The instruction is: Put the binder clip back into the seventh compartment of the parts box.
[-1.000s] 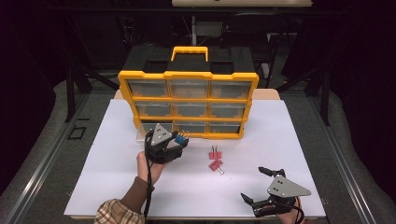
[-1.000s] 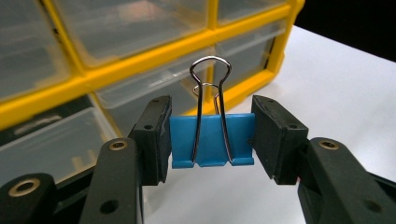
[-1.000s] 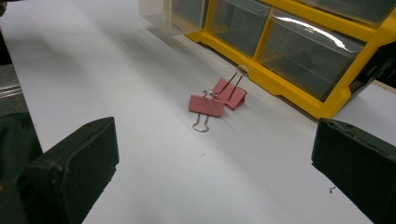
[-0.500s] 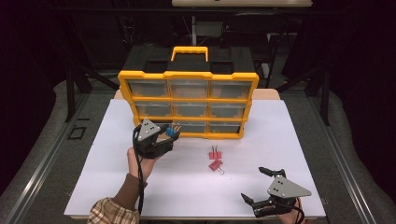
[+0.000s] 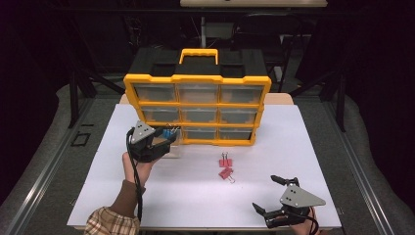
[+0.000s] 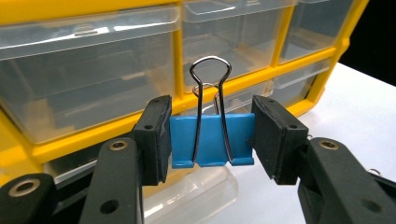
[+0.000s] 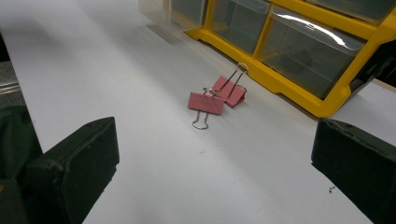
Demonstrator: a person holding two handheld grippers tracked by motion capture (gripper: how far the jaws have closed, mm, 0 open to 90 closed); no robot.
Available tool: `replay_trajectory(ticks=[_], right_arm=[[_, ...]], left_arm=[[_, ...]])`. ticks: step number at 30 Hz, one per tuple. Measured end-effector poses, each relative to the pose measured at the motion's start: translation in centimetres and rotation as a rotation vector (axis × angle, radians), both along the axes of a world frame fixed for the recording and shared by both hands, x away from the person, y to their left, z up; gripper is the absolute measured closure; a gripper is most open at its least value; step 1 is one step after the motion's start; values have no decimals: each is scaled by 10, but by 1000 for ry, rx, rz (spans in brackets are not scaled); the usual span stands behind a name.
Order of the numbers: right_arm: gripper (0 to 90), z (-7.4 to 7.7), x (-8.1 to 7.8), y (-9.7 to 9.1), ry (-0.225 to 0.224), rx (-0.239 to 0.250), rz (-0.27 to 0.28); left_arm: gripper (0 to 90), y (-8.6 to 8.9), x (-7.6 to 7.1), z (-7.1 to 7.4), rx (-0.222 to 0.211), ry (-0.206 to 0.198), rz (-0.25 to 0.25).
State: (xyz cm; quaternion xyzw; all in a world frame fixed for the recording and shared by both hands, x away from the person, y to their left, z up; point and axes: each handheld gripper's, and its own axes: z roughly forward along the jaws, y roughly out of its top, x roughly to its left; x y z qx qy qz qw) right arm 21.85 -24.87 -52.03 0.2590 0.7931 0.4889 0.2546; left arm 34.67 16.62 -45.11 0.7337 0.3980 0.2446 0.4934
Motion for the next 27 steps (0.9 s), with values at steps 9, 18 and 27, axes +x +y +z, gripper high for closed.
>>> replay_trajectory(ticks=[9,18,27], right_arm=[[4,0,-1,0,-5,2,-2],[5,0,-1,0,0,-5,-5],[4,-1,0,1,6,-9,0]], left_arm=[[501,5,4,-3,0,18,27],[501,15,13,-12,-3,43,64],[501,23,22,-23,7,56,92]])
